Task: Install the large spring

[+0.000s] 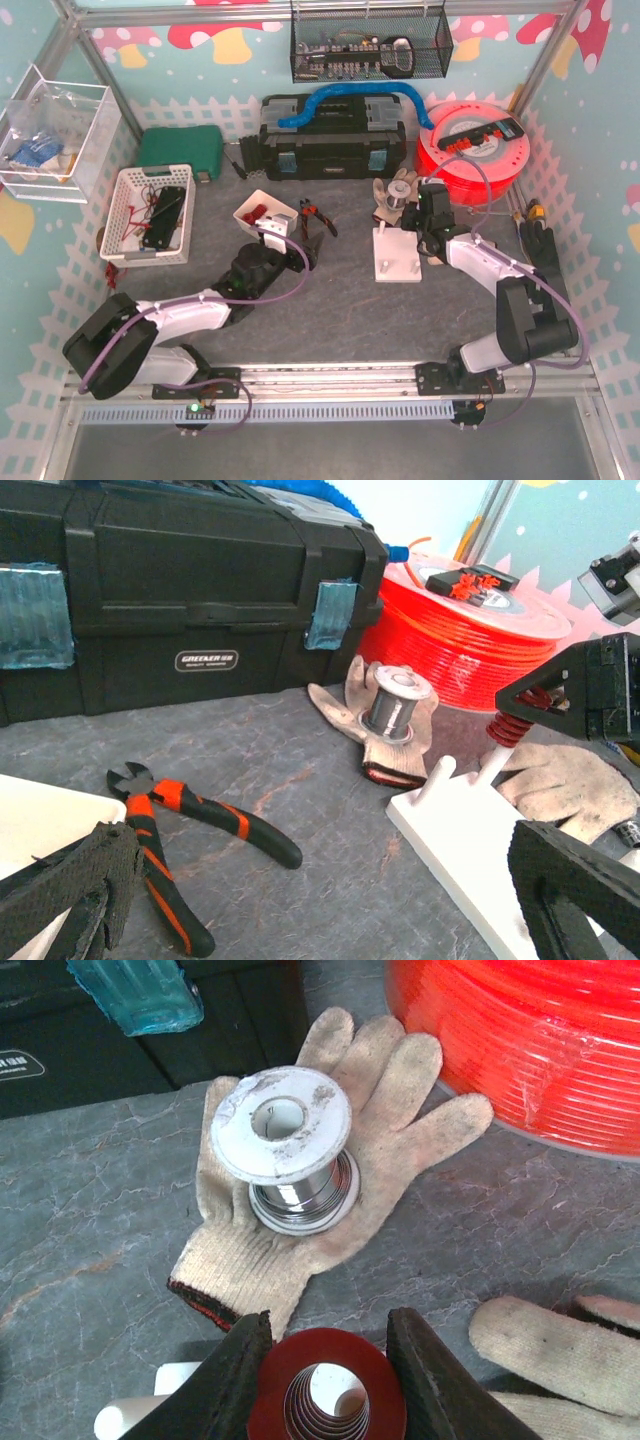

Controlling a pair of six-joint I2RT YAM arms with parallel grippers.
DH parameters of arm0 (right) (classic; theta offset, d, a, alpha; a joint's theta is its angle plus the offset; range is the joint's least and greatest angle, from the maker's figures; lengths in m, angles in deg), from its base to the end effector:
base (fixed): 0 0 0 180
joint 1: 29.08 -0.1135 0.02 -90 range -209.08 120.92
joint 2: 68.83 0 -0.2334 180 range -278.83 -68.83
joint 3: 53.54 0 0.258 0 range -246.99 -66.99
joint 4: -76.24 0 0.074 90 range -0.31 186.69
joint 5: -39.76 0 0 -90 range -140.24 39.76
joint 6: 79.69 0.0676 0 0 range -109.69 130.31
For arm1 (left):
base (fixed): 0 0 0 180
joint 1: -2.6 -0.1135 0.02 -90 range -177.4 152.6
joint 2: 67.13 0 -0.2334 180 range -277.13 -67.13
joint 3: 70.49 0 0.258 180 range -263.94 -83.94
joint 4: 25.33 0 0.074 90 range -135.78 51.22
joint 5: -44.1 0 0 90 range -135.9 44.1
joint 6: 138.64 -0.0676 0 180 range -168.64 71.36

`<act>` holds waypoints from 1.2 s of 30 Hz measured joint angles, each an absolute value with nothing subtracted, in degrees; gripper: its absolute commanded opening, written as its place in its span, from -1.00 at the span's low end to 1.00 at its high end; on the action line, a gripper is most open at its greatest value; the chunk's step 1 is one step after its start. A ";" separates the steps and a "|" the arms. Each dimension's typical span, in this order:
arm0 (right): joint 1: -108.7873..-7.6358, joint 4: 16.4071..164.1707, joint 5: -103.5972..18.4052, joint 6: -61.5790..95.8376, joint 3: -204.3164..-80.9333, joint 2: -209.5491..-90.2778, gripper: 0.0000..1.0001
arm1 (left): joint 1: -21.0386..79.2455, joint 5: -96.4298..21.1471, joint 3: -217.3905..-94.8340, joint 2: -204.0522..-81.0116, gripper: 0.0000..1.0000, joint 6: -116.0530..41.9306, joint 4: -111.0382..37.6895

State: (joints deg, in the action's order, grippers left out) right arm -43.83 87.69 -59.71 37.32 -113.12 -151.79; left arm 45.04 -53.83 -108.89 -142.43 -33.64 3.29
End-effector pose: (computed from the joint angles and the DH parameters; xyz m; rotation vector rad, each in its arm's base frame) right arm 0.3352 0.0767 0.1624 0.3261 2.1544 0.2369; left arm 0.2325 -0.2000 0.1641 0.3133 1.7259 -0.6214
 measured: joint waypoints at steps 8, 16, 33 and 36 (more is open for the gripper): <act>-43.74 86.27 -60.00 37.08 -113.10 -152.40 -1.00 | 45.04 -53.83 -108.89 -141.58 0.98 -33.68 3.24; -43.74 86.27 -59.89 36.88 -113.10 -152.38 -1.00 | 45.04 -53.83 -108.89 -141.56 0.98 -33.68 3.20; -43.74 88.39 -59.67 36.23 -112.70 -150.57 -1.00 | 45.04 -54.04 -108.89 -140.62 0.98 -33.83 3.00; -43.74 88.31 -59.62 36.23 -112.68 -150.89 -1.00 | 45.04 -54.48 -108.85 -140.31 0.98 -33.83 3.00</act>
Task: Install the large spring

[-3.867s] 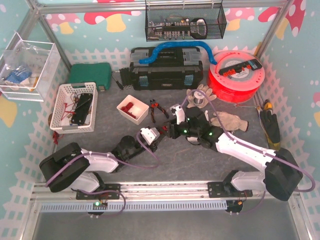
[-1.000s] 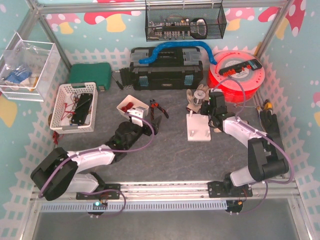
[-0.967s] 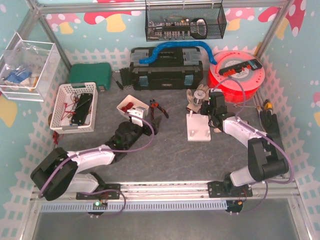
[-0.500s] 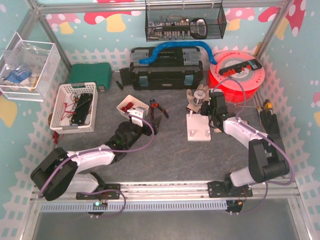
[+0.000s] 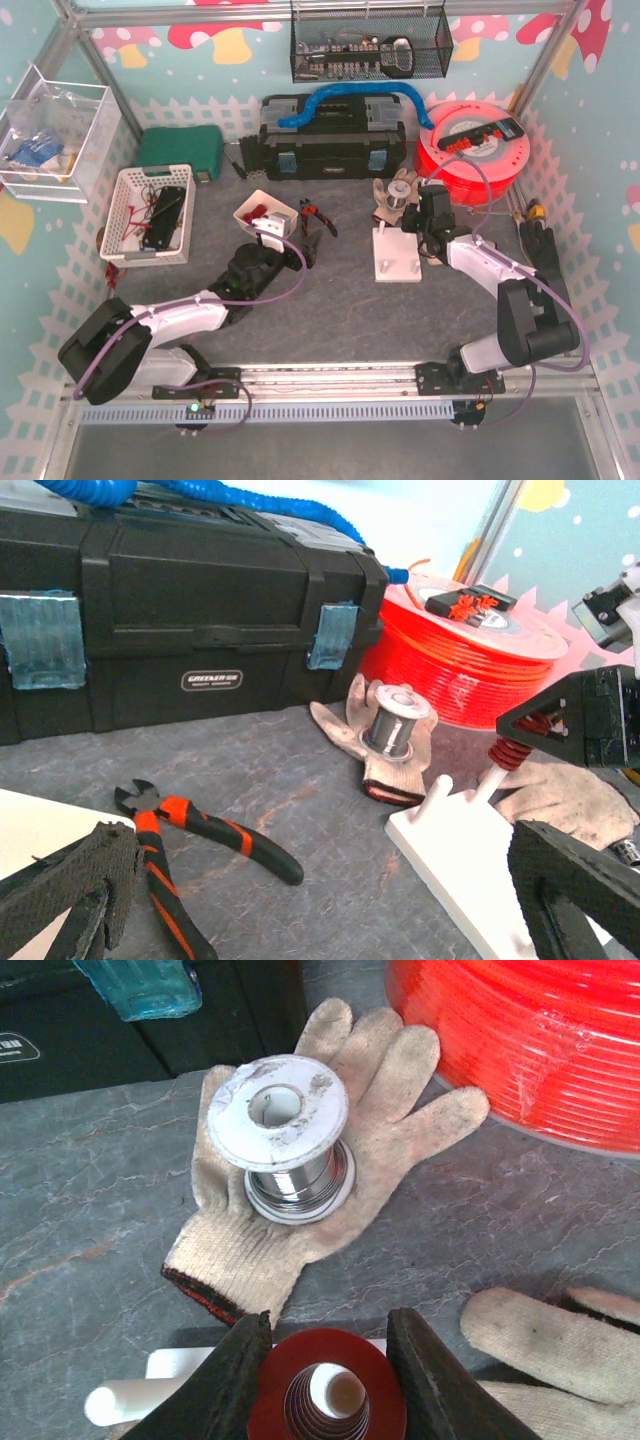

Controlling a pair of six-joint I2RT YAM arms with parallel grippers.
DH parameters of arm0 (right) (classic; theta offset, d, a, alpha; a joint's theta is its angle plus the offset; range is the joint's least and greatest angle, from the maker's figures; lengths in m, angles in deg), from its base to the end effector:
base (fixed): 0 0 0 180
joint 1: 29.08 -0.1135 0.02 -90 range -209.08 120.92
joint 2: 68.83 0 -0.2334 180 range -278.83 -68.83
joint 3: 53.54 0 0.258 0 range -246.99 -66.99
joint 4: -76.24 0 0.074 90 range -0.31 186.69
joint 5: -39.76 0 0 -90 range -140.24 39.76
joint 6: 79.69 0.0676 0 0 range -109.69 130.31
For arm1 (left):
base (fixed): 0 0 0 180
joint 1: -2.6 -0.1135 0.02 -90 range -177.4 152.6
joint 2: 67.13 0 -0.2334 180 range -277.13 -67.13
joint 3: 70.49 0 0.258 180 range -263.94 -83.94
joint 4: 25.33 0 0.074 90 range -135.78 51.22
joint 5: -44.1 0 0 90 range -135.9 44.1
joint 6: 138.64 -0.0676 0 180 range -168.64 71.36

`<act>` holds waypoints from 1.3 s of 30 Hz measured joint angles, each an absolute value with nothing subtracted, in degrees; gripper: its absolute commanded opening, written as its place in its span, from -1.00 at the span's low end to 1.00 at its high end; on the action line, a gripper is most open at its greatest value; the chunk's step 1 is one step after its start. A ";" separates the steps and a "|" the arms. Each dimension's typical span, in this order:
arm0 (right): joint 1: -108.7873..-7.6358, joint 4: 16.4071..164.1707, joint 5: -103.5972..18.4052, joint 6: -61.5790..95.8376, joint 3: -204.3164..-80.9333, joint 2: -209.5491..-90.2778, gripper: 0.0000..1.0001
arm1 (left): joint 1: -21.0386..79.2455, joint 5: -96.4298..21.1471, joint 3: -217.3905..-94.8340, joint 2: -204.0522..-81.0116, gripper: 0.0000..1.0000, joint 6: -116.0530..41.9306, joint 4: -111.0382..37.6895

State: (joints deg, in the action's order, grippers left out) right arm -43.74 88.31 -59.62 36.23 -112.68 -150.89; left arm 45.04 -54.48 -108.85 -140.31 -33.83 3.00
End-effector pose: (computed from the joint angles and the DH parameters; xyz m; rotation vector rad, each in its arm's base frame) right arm 0.3324 0.0756 0.1635 0.3064 2.1594 0.2258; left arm 0.2313 -0.1978 0.1737 0.2985 1.6955 -0.6215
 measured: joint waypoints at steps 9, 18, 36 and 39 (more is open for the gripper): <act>-43.74 87.32 -59.54 36.23 -111.24 -153.63 -0.91 | 45.04 -55.16 -108.74 -139.88 0.98 -33.83 3.00; -43.74 86.19 -59.21 36.29 -111.04 -156.62 -0.25 | 45.04 -55.38 -108.72 -139.88 0.98 -33.83 3.00; -43.76 92.17 -51.97 33.54 -114.82 -144.29 0.43 | 44.86 -63.88 -112.13 -140.27 0.98 -33.81 -5.87; -44.18 92.31 -47.97 32.93 -114.74 -142.00 0.54 | 43.03 -66.31 -117.70 -142.35 0.98 -32.67 -12.84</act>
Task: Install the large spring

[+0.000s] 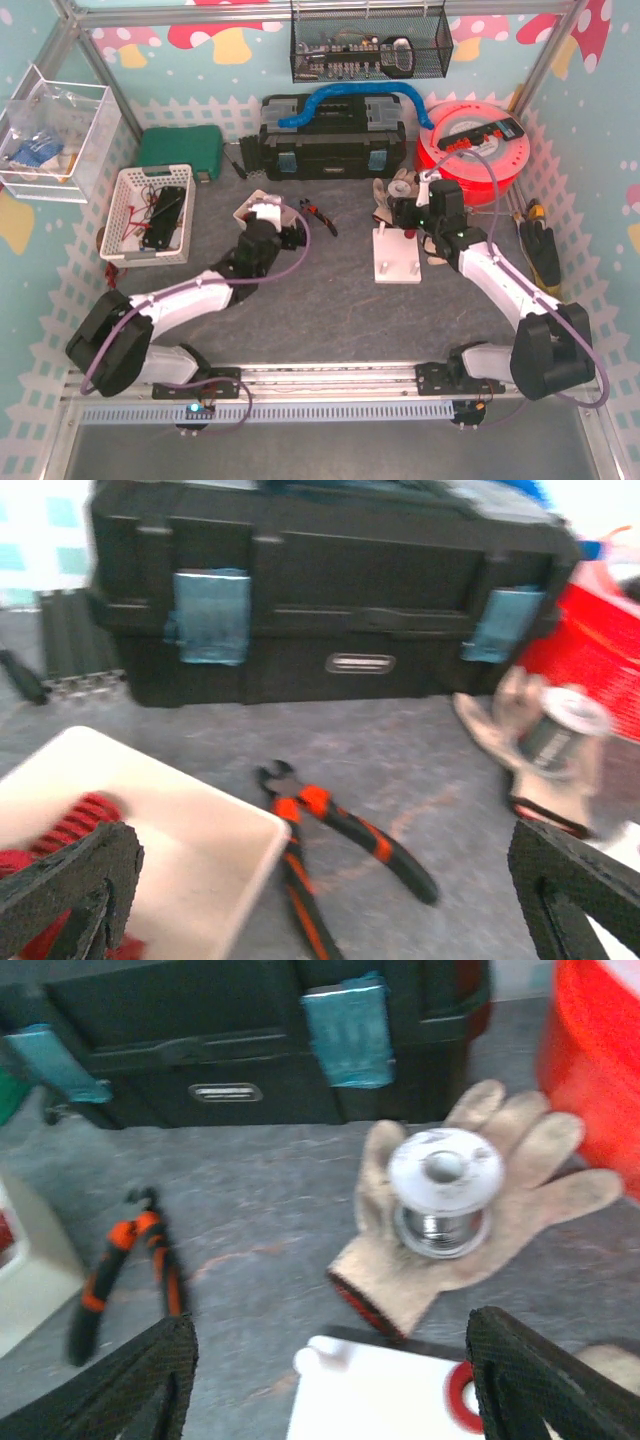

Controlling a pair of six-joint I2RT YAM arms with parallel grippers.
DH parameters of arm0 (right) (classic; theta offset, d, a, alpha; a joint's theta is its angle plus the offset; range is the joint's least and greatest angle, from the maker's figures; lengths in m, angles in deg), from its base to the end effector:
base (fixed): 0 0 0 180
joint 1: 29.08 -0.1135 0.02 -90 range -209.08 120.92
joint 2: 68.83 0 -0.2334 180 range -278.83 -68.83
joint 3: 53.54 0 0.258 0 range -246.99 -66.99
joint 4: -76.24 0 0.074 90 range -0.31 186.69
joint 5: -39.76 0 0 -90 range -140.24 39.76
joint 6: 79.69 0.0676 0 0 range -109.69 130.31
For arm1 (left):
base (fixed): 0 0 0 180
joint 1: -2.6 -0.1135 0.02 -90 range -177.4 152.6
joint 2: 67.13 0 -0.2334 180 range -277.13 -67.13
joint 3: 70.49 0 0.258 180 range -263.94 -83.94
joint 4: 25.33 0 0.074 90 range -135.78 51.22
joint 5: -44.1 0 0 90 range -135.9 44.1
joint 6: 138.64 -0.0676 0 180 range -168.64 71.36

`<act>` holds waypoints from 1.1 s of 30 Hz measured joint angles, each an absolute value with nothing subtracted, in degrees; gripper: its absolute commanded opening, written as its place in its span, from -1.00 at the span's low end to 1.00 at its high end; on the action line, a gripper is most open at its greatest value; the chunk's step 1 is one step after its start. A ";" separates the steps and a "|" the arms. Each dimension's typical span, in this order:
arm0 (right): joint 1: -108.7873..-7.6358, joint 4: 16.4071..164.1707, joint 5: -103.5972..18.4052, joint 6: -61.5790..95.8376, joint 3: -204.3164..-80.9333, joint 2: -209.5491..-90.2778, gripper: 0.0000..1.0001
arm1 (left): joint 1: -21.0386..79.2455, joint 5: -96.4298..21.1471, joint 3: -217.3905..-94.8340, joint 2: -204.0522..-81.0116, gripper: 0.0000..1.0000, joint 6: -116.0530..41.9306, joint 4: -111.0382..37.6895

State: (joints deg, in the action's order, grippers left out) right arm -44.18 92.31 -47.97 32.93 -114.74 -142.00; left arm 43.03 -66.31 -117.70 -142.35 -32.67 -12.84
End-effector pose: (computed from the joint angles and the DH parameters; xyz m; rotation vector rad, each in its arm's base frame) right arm 0.3177 0.0885 0.2169 0.1122 2.0870 0.4448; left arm 0.2593 -0.1900 0.1813 0.1424 1.8342 -0.3656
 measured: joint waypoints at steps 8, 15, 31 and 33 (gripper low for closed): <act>-49.12 88.15 -42.44 34.28 -108.73 -137.21 0.90 | 29.06 -60.54 -130.09 -149.87 0.47 -28.78 -30.33; -49.34 84.74 -47.95 35.07 -105.14 -135.64 0.94 | 21.83 -53.45 -132.80 -151.29 -0.13 -28.37 -39.40; -49.34 79.17 -58.25 36.79 -99.74 -128.19 0.91 | 19.49 -50.00 -154.51 -165.71 -0.25 -32.85 -61.13; -49.34 79.15 -58.44 36.79 -99.63 -128.19 0.91 | 19.49 -50.68 -156.32 -167.83 -0.21 -33.33 -63.77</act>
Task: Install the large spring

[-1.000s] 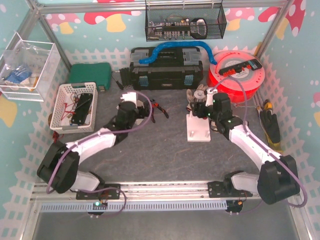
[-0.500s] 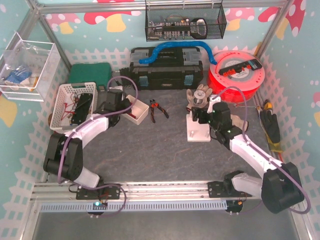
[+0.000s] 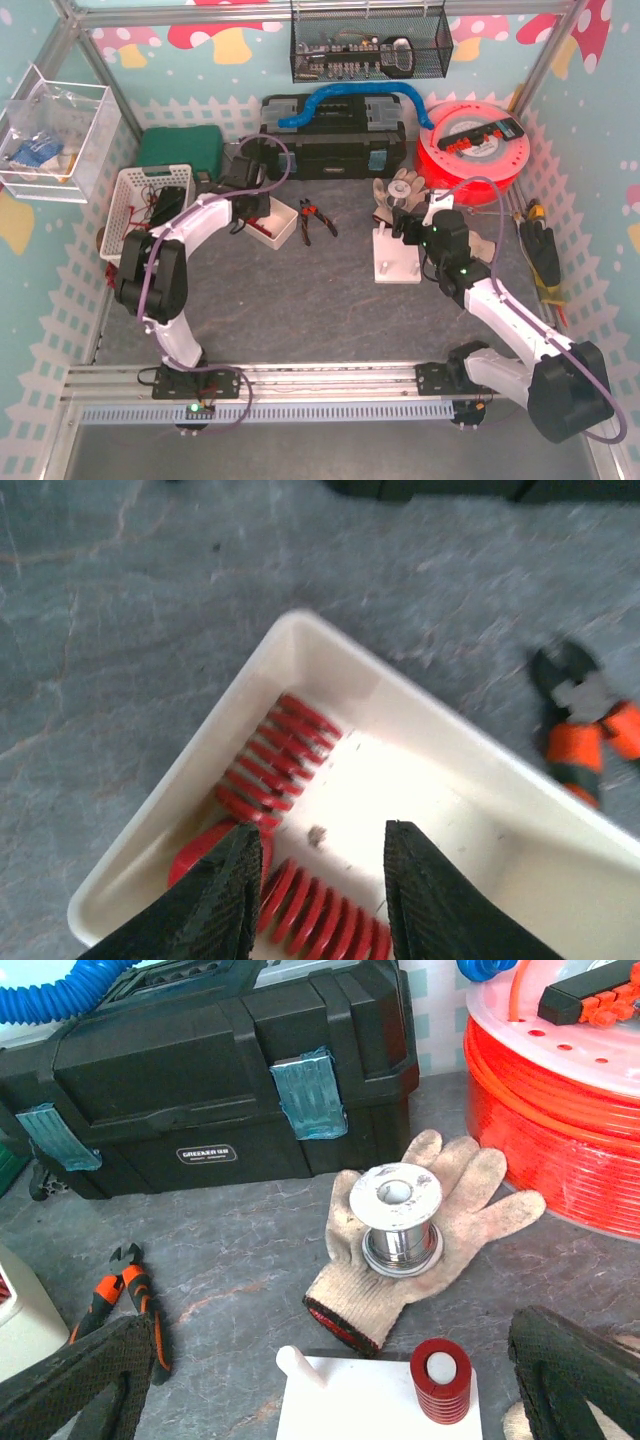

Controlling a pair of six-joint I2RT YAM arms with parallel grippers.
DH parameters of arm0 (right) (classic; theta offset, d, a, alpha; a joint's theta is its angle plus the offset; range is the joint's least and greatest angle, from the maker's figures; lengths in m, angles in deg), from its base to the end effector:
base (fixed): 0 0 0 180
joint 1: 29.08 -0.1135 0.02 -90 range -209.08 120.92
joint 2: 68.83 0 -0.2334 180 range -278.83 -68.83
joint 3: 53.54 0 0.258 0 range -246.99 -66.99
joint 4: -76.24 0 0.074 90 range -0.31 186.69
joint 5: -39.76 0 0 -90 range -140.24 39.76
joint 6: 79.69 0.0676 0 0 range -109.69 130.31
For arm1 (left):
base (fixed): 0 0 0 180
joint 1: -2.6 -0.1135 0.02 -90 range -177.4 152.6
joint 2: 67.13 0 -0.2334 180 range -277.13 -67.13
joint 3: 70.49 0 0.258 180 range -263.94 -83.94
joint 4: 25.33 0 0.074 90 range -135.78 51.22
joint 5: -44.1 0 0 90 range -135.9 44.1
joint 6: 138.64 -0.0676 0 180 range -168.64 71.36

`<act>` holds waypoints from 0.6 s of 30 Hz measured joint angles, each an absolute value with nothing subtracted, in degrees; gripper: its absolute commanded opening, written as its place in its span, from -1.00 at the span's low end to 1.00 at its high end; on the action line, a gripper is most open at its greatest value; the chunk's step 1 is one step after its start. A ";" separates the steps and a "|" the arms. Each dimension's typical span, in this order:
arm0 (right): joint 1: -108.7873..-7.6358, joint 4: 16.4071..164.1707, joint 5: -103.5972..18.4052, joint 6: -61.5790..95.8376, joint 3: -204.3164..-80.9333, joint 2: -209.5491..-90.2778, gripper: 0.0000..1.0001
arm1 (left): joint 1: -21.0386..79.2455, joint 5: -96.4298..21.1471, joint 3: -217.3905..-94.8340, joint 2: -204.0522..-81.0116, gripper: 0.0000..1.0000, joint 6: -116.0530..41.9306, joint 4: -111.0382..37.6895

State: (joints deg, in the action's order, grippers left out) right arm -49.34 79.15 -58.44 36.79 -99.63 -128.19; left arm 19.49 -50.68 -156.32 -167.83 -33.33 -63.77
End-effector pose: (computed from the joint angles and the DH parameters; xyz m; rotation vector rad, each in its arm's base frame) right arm 0.2730 0.0905 0.2158 0.2020 1.8618 0.4341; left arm 0.3817 -0.1100 0.1633 -0.0001 2.5013 -0.1297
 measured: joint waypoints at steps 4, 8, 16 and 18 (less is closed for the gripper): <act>-49.34 79.08 -58.88 36.79 -99.46 -128.21 0.91 | 19.49 -52.14 -157.59 -169.86 -0.19 -34.16 -68.47; -49.34 78.97 -58.84 36.77 -99.31 -128.27 0.91 | 19.27 -53.74 -158.51 -170.78 -0.17 -34.55 -71.40; -49.34 78.95 -58.84 36.77 -99.31 -128.49 0.91 | 18.79 -55.81 -160.17 -172.71 -0.17 -35.19 -73.65; -49.34 78.93 -58.84 36.77 -99.28 -128.49 0.91 | 18.79 -56.10 -160.17 -173.23 -0.18 -35.38 -73.69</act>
